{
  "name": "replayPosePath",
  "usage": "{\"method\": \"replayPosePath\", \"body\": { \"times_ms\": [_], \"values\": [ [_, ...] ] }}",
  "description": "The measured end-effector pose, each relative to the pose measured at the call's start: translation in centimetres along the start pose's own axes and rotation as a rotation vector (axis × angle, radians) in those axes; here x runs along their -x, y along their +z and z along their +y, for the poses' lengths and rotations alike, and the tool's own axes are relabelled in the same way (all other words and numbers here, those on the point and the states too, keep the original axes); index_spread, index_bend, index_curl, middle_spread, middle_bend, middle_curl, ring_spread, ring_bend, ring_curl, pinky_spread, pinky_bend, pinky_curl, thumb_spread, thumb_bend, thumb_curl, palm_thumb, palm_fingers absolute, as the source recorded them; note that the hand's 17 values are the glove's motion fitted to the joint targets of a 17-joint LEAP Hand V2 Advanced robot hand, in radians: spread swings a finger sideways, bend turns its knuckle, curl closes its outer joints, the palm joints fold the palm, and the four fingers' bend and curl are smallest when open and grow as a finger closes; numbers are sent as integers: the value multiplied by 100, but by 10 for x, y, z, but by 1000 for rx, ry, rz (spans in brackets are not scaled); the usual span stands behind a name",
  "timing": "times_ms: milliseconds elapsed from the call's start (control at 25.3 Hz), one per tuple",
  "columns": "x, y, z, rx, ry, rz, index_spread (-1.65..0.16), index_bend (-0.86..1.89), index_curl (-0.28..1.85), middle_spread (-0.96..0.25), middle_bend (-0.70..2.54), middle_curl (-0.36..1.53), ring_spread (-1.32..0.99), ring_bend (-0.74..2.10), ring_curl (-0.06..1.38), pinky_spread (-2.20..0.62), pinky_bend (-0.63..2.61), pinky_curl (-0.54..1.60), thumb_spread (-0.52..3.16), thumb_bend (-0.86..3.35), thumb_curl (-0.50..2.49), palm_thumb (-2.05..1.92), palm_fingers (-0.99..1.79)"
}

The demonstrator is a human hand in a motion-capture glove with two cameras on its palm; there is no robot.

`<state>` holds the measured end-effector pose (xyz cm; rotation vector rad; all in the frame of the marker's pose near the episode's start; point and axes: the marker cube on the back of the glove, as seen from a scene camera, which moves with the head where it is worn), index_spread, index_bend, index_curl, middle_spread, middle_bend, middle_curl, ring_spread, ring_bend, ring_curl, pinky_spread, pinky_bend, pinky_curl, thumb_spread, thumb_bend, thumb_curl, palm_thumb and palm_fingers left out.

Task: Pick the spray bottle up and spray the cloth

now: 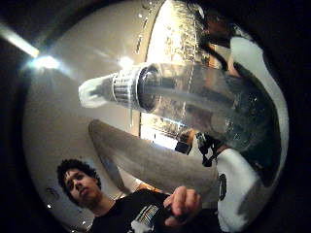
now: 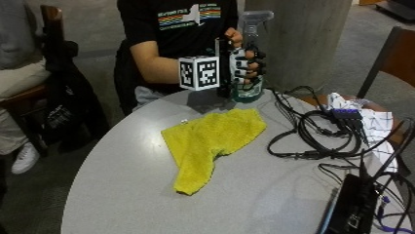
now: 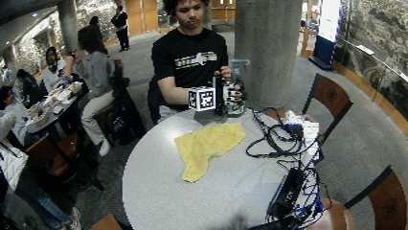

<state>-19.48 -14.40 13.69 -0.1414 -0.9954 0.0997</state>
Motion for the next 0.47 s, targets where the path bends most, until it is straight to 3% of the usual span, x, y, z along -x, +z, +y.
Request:
{"method": "replayPosePath", "body": {
  "times_ms": [158,317,475],
  "values": [
    [3,-45,22,-94,-32,113,-22,-4,37,-3,33,49,-3,44,40,5,39,39,81,-4,56,93,89],
    [3,-116,62,-283,35,342,-22,9,35,-2,33,48,-2,42,38,7,35,37,86,-3,54,91,90],
    [-3,-159,105,-297,59,520,-22,13,34,-2,35,48,-1,38,37,9,30,36,90,-3,53,90,94]
  ]
}}
